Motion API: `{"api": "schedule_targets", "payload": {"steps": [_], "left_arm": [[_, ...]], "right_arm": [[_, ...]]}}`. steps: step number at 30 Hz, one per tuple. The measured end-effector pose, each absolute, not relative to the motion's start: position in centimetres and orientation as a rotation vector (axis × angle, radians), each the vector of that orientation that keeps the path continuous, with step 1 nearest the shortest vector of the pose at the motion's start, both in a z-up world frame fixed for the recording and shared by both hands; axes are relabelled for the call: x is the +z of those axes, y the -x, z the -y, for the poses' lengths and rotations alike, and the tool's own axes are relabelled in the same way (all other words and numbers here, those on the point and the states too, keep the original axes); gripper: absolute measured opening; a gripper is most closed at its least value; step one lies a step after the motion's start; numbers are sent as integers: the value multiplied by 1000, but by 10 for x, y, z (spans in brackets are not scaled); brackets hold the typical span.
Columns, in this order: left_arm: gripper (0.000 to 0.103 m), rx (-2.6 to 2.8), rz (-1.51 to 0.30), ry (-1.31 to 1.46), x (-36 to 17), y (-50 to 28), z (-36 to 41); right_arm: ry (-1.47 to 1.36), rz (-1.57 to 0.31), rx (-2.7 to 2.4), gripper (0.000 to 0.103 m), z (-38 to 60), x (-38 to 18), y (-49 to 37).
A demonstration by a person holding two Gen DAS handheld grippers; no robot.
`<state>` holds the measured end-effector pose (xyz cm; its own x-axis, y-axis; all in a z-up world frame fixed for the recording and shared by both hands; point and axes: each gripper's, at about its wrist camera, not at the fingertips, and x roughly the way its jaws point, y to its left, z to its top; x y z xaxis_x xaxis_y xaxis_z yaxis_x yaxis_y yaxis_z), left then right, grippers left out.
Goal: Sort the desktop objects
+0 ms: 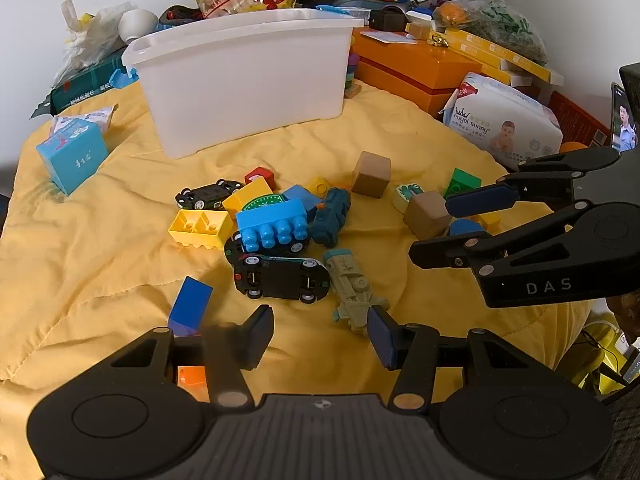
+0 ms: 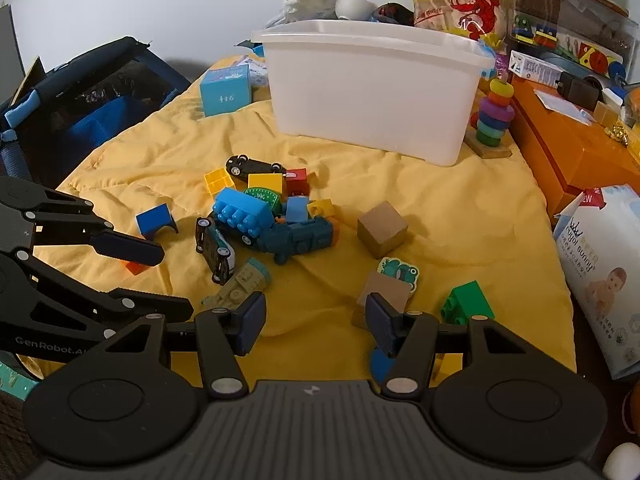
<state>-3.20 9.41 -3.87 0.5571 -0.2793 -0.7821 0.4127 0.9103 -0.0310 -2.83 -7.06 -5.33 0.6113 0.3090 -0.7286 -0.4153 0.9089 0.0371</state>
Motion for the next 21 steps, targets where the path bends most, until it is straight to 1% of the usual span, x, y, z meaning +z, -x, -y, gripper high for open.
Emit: {"api": "schedule_targets", "payload": {"steps": [7,8,10,11,13,15,17,19,21], "left_arm": [[56,-401,-908,-158,-41,29,-94],[54,-405,-914,-161,-43,29,-93],[46,-412,-937,-147,-47,28,-94],[41,-413,-945,-139,-48,27,-94],[40,-410,-944,-133,-47,26,-95],[40,-417,-929,-129,-44,26,-95],[40,-421,-919,-132,-42,25,-92],[40,-420,-916,-134,-40,22,-89],[40,-428,-902,-122,-35,18,-86]], "right_arm": [[141,-819,404,59,76,-54,26],[142,-822,405,57,77,-55,26],[154,-835,408,53,76,-59,27],[157,-839,412,49,76,-60,27],[157,-838,417,42,76,-60,28],[155,-814,401,43,78,-56,29],[148,-776,366,46,82,-51,27],[145,-785,328,49,85,-52,19],[124,-810,304,50,89,-58,10]]}}
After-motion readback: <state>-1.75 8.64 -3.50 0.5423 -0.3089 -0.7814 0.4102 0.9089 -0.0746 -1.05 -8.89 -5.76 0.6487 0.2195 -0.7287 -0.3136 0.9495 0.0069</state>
